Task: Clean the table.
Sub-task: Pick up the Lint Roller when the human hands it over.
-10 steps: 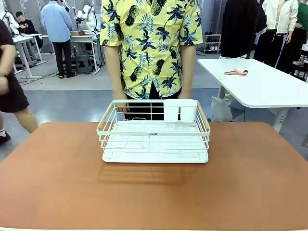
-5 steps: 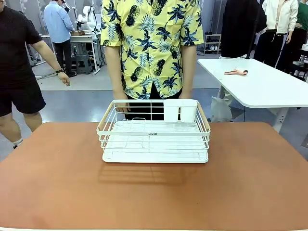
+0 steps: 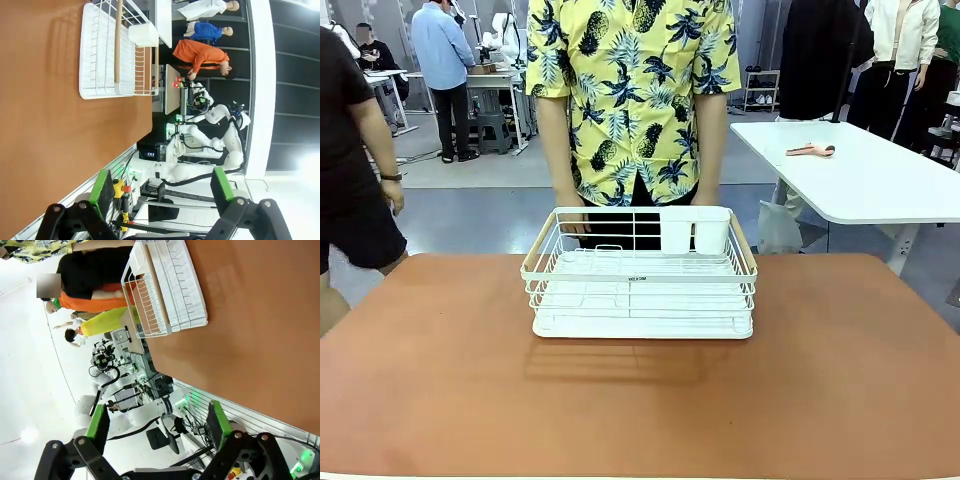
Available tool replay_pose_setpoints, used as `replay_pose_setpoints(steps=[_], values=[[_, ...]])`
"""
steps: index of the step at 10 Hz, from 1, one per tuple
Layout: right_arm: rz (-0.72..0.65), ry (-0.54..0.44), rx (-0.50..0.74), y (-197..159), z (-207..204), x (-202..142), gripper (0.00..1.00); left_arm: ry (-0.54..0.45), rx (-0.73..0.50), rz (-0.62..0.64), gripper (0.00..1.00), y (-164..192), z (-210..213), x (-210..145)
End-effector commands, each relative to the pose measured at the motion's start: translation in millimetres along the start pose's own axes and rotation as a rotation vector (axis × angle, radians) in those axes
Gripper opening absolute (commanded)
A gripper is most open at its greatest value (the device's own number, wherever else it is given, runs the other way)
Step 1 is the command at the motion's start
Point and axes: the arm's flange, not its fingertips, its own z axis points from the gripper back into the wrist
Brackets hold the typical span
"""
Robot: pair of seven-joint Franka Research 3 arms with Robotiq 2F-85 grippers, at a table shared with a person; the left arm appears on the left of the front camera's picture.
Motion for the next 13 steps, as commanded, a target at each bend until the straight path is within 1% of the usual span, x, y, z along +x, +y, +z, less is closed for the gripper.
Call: replay_pose_setpoints(steps=[1,13], values=[[0.0,-0.004,-0.002,1.6,-0.1,-0.4,1.0,-0.001,-0.005,-0.003,1.0,0.4,1.2,-4.2],[0.0,-0.004,-0.002,1.6,-0.1,-0.4,1.0,-0.001,-0.005,-0.003,1.0,0.4,1.2,-4.2]])
